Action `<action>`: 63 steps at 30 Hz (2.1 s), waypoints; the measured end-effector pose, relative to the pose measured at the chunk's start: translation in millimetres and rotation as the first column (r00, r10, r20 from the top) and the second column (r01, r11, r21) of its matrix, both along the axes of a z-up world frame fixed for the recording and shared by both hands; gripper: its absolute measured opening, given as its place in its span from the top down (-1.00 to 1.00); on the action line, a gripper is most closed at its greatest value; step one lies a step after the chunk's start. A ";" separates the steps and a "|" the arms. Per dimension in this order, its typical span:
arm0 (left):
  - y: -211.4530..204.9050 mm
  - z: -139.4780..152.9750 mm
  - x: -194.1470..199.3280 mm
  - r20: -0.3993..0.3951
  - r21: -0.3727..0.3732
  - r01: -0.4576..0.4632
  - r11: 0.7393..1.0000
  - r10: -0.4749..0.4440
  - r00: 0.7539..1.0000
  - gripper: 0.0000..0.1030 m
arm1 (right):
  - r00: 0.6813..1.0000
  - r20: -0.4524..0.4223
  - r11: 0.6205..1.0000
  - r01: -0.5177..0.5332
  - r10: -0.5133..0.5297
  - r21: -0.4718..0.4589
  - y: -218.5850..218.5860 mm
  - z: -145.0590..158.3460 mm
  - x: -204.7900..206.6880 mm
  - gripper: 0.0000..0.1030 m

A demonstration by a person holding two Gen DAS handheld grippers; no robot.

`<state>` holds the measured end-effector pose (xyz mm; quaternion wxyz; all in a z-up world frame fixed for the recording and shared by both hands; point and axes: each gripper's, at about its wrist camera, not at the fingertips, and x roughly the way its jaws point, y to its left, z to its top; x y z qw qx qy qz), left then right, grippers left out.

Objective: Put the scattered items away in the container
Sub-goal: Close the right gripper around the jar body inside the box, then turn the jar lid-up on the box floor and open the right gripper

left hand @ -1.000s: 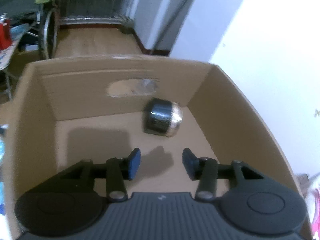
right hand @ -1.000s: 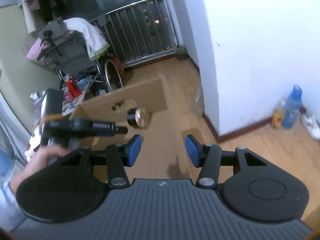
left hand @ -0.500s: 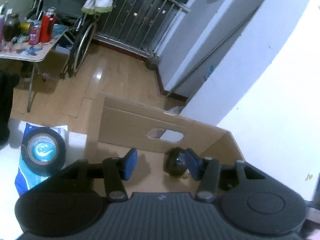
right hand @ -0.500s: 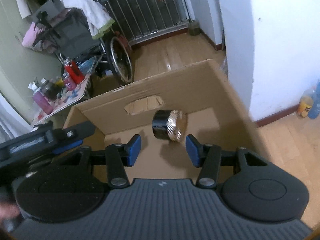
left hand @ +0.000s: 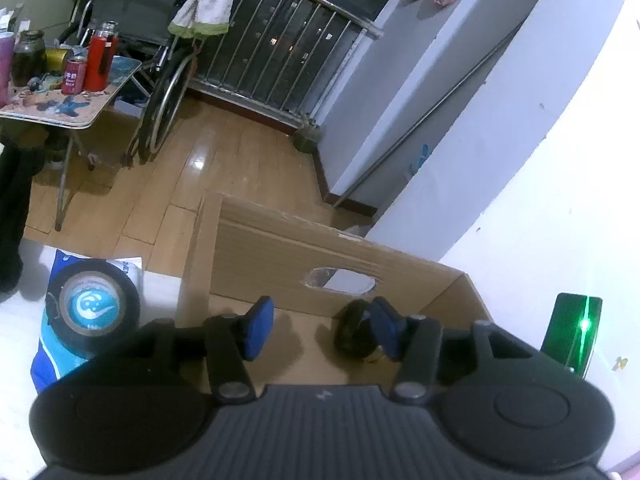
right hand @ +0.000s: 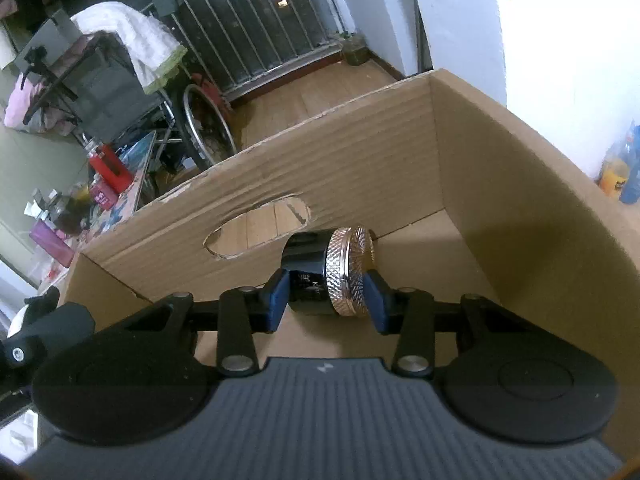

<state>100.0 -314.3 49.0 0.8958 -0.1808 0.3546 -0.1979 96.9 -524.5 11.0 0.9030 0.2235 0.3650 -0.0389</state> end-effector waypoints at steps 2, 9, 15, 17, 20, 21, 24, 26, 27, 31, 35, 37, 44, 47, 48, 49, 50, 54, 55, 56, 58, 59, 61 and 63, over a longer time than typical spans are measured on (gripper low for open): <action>-0.9 -0.2 0.3 -0.001 0.009 0.001 1.000 -0.001 1.000 -0.05 | 1.000 0.001 1.000 0.014 -0.014 0.011 -1.7 -0.4 -0.5 0.38; -4.2 1.5 -2.3 0.006 0.044 0.002 0.999 -0.002 1.000 -0.07 | 0.997 -0.019 0.982 -0.080 0.078 -0.173 8.1 17.6 -0.3 0.90; -2.8 1.8 -2.5 0.006 0.034 0.006 0.999 -0.007 1.000 -0.07 | 0.999 0.016 0.999 -0.052 0.052 -0.002 -3.9 12.3 -5.8 0.36; -1.4 2.0 -2.6 0.006 0.032 0.004 0.999 -0.004 1.000 -0.07 | 0.998 0.011 0.998 -0.063 0.063 -0.017 1.3 7.7 -3.3 0.07; -0.7 1.9 -2.4 0.007 0.031 0.003 1.000 -0.003 1.000 -0.07 | 0.998 -0.006 0.998 -0.060 0.059 -0.022 5.2 2.1 1.7 0.04; -0.6 1.8 -2.3 0.007 0.030 0.002 1.000 -0.003 1.000 -0.07 | 0.998 -0.006 0.998 -0.057 0.056 -0.018 5.4 0.2 3.2 0.04; -0.8 1.8 -2.3 0.008 0.034 0.003 0.999 -0.003 1.000 -0.08 | 0.999 0.013 0.999 -0.038 0.038 -0.002 4.7 -3.1 7.2 0.06; -0.6 1.8 -2.2 0.008 0.034 0.002 0.999 -0.003 1.000 -0.08 | 0.999 0.009 0.999 -0.044 0.045 -0.026 8.5 -1.9 8.7 0.08; -0.9 1.6 -2.0 0.007 0.033 0.002 0.999 -0.003 1.000 -0.08 | 0.999 0.006 0.998 -0.045 0.045 -0.054 11.5 -0.7 8.2 0.14; 0.8 1.8 -1.4 0.005 0.027 0.000 1.000 0.000 1.000 -0.08 | 0.992 0.013 0.974 -0.124 0.128 -0.191 24.6 20.9 -2.0 0.91; 1.2 4.4 -4.9 0.010 0.041 0.003 0.999 -0.003 1.000 -0.08 | 0.986 -0.041 0.960 -0.169 0.164 -0.223 17.5 30.8 3.2 0.97; 3.6 4.8 -5.0 0.007 0.028 0.005 1.000 -0.005 1.000 -0.10 | 0.988 -0.050 0.979 -0.149 0.144 -0.138 3.9 30.9 5.6 0.90; 3.3 4.6 -4.4 0.009 0.027 -0.003 1.000 0.003 1.000 -0.11 | 0.991 -0.048 0.992 -0.122 0.122 -0.007 1.1 21.8 0.8 -0.08; 3.1 4.3 -4.2 0.009 0.025 -0.004 1.000 0.003 1.000 -0.11 | 0.994 -0.044 0.995 -0.094 0.095 0.025 9.5 13.4 8.4 -0.15; 3.1 4.3 -4.1 0.009 0.026 -0.004 1.000 0.003 1.000 -0.11 | 0.996 -0.049 0.997 -0.080 0.081 0.018 11.9 9.4 11.1 -0.17; 3.1 4.3 -4.1 0.009 0.026 -0.003 1.000 0.003 1.000 -0.11 | 0.997 -0.050 0.998 -0.063 0.063 0.005 14.3 4.8 13.7 -0.19; 3.3 4.2 -4.1 0.009 0.026 -0.004 1.000 0.004 1.000 -0.11 | 0.997 -0.056 0.999 -0.050 0.050 -0.002 16.0 0.1 16.1 -0.20; 2.2 3.7 -3.3 0.010 0.029 -0.010 1.000 0.010 1.000 -0.11 | 0.998 -0.059 1.000 0.023 -0.022 0.014 14.5 -21.3 23.6 -0.15; 2.1 3.7 -3.3 0.010 0.029 -0.010 1.000 0.010 1.000 -0.11 | 0.998 -0.054 0.999 0.042 -0.043 -0.009 15.5 -22.6 23.3 -0.06; 2.2 3.7 -3.4 0.010 0.029 -0.010 1.000 0.009 1.000 -0.11 | 0.998 -0.056 0.996 0.037 -0.041 -0.079 20.7 -21.0 24.6 0.07; 2.1 3.8 -3.4 0.010 0.028 -0.010 1.000 0.010 1.000 -0.11 | 0.997 -0.071 0.974 -0.009 -0.007 -0.227 33.3 -16.9 26.4 0.09; 2.1 3.9 -3.4 0.010 0.029 -0.010 1.000 0.009 1.000 -0.11 | 0.996 -0.084 0.967 -0.036 0.015 -0.252 35.7 -16.9 26.3 0.10; 1.6 3.9 -3.2 0.010 0.026 -0.011 1.000 0.011 1.000 -0.11 | 0.994 -0.099 0.957 -0.068 0.041 -0.282 37.3 -15.2 24.4 0.10; 1.1 3.9 -3.1 0.010 0.027 -0.012 1.000 0.012 1.000 -0.11 | 0.991 -0.114 0.934 -0.099 0.063 -0.343 39.4 -12.6 21.8 0.10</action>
